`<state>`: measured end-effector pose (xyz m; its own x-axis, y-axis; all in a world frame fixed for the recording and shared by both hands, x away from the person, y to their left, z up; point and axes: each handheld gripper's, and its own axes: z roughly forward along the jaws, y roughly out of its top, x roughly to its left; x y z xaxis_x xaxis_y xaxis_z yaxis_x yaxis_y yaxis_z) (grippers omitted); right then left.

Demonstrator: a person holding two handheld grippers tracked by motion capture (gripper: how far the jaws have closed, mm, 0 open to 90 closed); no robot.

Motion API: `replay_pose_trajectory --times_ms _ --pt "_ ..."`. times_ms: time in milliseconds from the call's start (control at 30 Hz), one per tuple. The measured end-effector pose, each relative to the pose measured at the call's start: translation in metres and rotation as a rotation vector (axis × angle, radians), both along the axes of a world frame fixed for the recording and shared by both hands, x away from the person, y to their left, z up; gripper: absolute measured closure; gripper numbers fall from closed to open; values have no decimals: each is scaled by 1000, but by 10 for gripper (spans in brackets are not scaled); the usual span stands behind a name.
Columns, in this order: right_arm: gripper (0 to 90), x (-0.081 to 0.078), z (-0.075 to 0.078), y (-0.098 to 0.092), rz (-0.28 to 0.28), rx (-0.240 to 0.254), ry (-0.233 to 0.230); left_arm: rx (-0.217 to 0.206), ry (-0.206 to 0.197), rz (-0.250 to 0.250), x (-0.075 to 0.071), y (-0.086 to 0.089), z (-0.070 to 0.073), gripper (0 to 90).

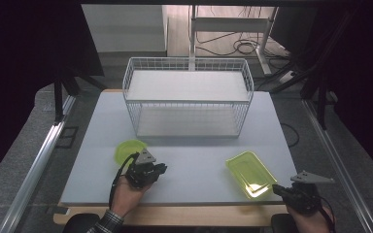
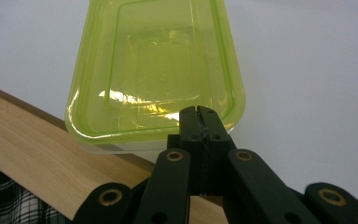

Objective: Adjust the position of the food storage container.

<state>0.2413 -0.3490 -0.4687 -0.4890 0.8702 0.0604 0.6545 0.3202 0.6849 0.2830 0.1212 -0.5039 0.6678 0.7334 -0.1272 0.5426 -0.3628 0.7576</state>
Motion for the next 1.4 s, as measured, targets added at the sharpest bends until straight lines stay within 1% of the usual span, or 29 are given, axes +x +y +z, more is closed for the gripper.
replay_pose_trajectory --times_ms 100,233,333,567,867,967,1067,1133,1167,1200,1233,1267,1300,1400 --pt "893 5 -1 2 -10 1 -10 -5 7 -9 2 -4 0 844" --pt "893 15 -1 4 -11 -3 -20 1 11 -22 5 -8 -2 851" --pt "893 26 -1 9 -7 -14 -25 5 14 -24 7 -9 -3 854" --pt "893 52 -2 22 4 -12 -31 6 21 -22 9 -9 -5 854" --pt "893 88 -4 47 29 3 -33 8 23 -16 7 -5 -6 850" --pt "893 96 -5 56 37 14 -29 10 25 -18 7 -5 -7 849" --pt "892 100 -5 61 42 19 -24 13 26 -24 5 -6 -7 848" --pt "893 99 -6 60 40 24 -26 17 27 -31 4 -6 -8 847" --pt "892 97 -6 58 33 20 -24 19 27 -33 3 -7 -8 846" --pt "892 96 -6 57 21 -2 -23 19 28 -35 3 -7 -8 845" --pt "892 96 -6 57 21 -2 -23 19 28 -35 3 -7 -8 845" --pt "892 92 -9 52 9 6 -3 20 26 -41 1 -8 -7 844" --pt "892 90 -11 52 11 17 9 20 26 -44 1 -8 -7 844" --pt "892 88 -13 56 24 14 22 26 22 -46 -2 -8 -6 844"
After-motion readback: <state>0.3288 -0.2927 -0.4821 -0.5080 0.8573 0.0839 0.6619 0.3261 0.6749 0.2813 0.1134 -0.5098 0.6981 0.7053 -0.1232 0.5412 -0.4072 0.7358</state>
